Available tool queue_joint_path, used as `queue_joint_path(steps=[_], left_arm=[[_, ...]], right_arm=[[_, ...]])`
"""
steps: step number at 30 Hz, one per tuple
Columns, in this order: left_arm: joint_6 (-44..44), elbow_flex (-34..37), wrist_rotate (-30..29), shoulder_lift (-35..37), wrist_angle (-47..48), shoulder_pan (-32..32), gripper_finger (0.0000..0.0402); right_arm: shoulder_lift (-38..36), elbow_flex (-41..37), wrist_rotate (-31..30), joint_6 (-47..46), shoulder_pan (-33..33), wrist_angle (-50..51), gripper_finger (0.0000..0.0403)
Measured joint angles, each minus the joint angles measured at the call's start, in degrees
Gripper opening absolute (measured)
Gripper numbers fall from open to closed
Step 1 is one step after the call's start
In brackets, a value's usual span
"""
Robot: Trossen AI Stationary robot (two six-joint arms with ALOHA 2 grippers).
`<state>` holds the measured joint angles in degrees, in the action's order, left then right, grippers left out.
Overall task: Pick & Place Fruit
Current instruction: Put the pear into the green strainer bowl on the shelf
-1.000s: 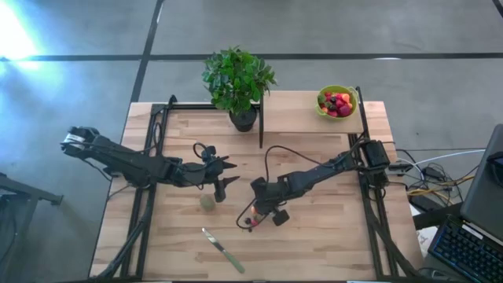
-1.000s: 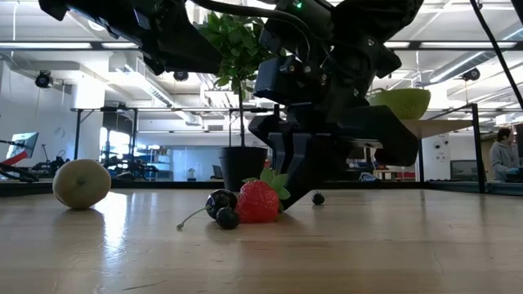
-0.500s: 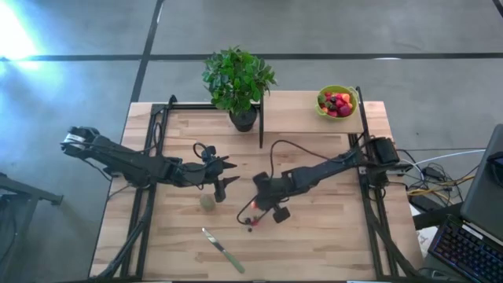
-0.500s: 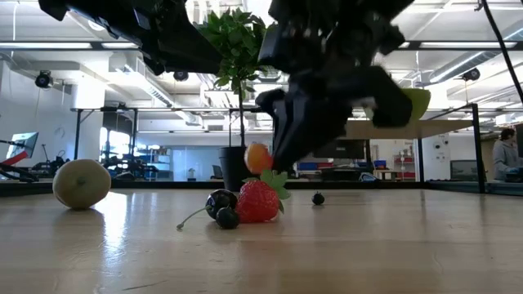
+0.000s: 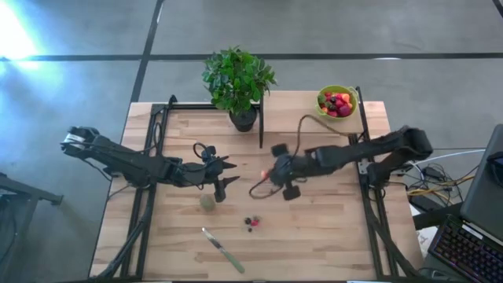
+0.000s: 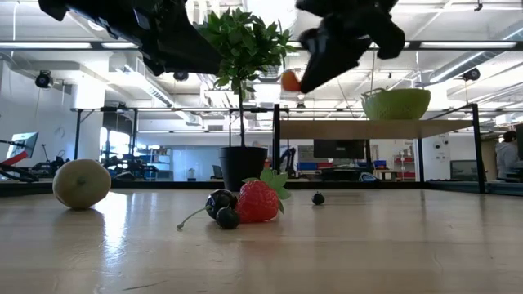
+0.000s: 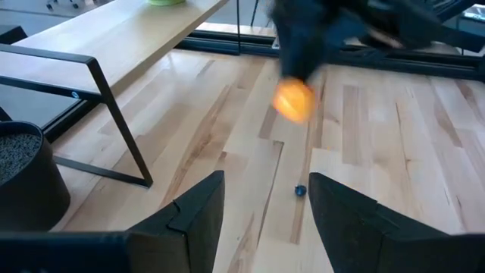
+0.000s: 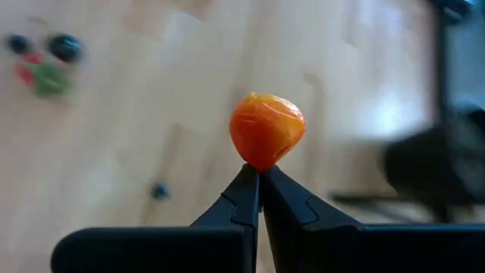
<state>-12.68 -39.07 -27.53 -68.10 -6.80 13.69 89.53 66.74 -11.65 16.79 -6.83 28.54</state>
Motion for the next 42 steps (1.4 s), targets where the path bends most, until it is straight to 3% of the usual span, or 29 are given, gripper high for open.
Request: queue_joint_path(steps=[9,17,29,42], left_arm=[[-0.97,0.00,0.00,0.00,0.33,0.01,0.0197],[-0.99,0.00,0.00,0.00,0.09,0.00,0.0197],[-1.01,0.00,0.00,0.00,-0.10,0.00,0.0197],[-0.99,0.00,0.00,0.00,0.10,0.00,0.0197]], right_arm=[[-12.58,0.04,-12.33,-6.00,8.94,17.08,0.0008],[-20.83,0.18,-16.35,-6.29,21.14,18.72,0.0008],[-21.22,0.20,-19.15,-4.17,39.91,20.51,0.0008],[-21.11,-0.21,-18.20,-4.32,45.05,22.29,0.0008]])
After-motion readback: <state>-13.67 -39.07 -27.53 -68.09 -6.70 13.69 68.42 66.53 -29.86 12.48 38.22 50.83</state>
